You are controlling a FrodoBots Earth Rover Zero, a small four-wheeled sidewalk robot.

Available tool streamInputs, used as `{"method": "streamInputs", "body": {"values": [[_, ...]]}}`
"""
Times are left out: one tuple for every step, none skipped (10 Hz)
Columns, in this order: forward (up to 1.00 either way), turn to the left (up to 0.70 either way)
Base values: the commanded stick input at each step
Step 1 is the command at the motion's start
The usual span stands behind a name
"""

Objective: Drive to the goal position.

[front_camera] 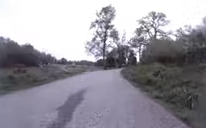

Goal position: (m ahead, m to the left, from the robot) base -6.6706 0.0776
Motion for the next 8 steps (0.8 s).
{"method": "streamInputs", "body": {"values": [[1.0,0.0],[1.0,0.0],[1.0,0.0],[1.0,0.0],[1.0,0.0],[1.0,0.0],[1.0,0.0],[1.0,0.0]]}}
